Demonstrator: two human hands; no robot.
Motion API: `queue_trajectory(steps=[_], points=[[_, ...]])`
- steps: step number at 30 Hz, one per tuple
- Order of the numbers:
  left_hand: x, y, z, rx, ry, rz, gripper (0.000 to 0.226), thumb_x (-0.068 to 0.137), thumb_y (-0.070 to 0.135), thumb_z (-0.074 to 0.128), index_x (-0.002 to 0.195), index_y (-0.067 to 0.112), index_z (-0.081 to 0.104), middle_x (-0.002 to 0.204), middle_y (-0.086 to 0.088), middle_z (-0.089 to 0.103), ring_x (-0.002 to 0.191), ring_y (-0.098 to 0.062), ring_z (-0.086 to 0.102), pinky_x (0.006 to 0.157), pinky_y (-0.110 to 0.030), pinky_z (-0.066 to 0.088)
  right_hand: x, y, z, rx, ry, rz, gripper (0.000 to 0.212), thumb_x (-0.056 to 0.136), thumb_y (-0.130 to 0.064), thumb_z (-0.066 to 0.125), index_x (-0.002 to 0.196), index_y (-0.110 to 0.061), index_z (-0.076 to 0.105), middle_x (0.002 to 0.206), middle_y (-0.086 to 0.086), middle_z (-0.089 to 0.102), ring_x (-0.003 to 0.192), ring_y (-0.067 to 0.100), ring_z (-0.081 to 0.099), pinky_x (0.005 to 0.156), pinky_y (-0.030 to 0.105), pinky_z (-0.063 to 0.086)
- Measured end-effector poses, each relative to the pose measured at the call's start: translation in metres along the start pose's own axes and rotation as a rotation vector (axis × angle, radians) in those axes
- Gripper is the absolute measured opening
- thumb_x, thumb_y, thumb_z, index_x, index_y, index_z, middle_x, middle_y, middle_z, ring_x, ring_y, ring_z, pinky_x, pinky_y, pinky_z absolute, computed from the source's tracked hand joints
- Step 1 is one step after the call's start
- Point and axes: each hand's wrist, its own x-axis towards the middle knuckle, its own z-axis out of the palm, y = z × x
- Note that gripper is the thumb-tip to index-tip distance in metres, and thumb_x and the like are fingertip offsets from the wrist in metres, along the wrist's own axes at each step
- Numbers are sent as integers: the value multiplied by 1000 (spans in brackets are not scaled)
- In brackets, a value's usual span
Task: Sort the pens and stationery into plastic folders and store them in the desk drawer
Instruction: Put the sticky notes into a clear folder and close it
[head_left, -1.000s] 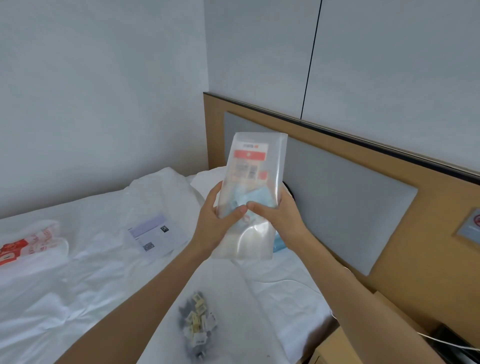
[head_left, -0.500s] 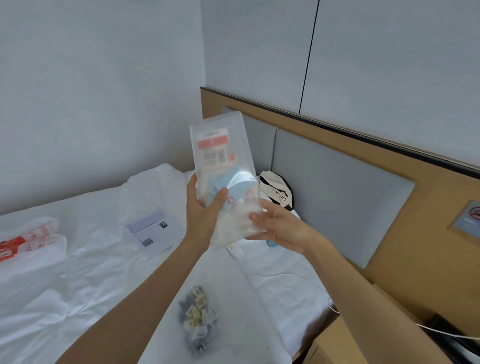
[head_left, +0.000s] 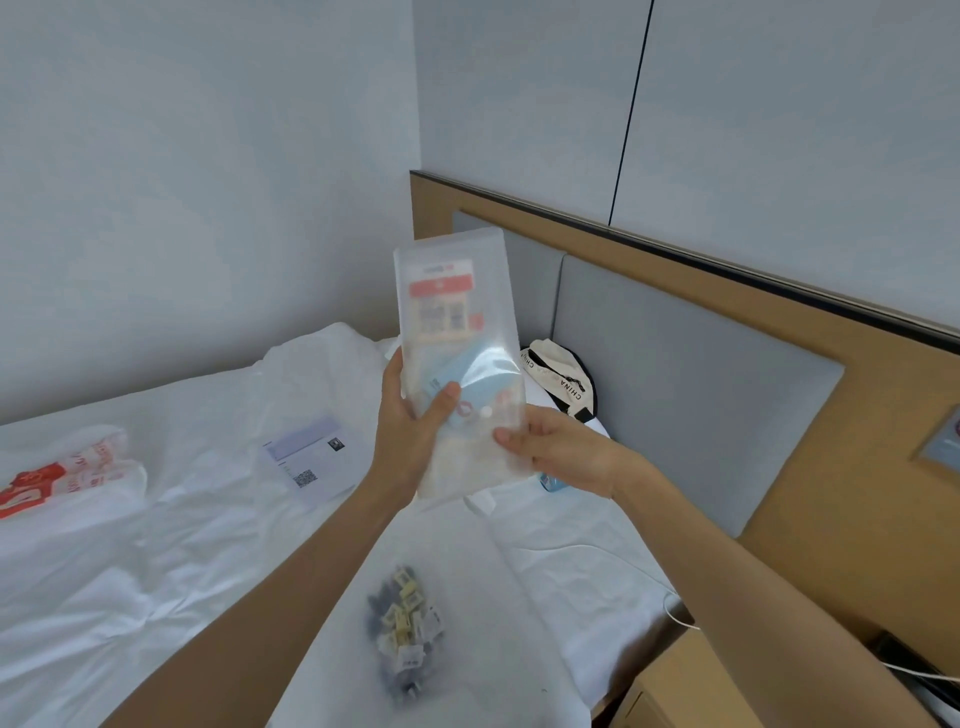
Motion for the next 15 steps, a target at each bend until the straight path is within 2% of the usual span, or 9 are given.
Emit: queue_trajectory(steps=[3, 7, 9, 11, 13, 15], points=[[-2, 0, 0, 2, -54, -11, 67, 87, 16, 66, 143, 26, 31, 119, 12, 60, 102, -6, 64, 83, -29, 55, 4, -7, 3, 89, 72, -84, 14, 93, -10, 54, 104, -12, 62, 91, -4, 71, 87, 12, 68, 73, 23, 52], [-6, -4, 0, 0, -57, -14, 64, 88, 17, 64, 141, 28, 30, 125, 9, 56, 105, -7, 62, 83, -26, 54, 8, -3, 5, 102, 116, -143, 17, 89, -1, 58, 98, -13, 64, 81, -5, 72, 76, 11, 69, 65, 23, 53], [-7, -3, 0, -11, -76, -16, 60, 90, 18, 61, 139, 30, 30, 126, 11, 54, 106, -4, 61, 82, -22, 54, 10, 1, 8, 88, 171, -167, 17, 86, -2, 63, 99, -13, 65, 86, 0, 72, 79, 14, 69, 69, 27, 54], [-6, -3, -1, -16, -111, -39, 57, 89, 24, 61, 135, 37, 30, 127, 10, 53, 107, -6, 61, 84, -24, 53, 14, 6, 10, 65, 258, -182, 20, 81, -7, 71, 100, -6, 65, 92, 12, 71, 81, 20, 69, 75, 33, 54], [-4, -2, -2, 15, -132, -76, 59, 81, 39, 64, 130, 40, 31, 127, 5, 55, 110, -13, 61, 84, -27, 54, 19, 8, 13, 72, 332, -204, 42, 73, -16, 80, 106, 3, 61, 103, 23, 67, 91, 29, 68, 87, 42, 54], [-4, -2, -4, 66, -155, -115, 63, 75, 48, 69, 127, 35, 36, 123, 4, 58, 108, -16, 61, 77, -21, 54, 22, 9, 14, 100, 377, -213, 63, 64, -28, 85, 107, 7, 56, 102, 28, 64, 96, 35, 66, 93, 49, 50]])
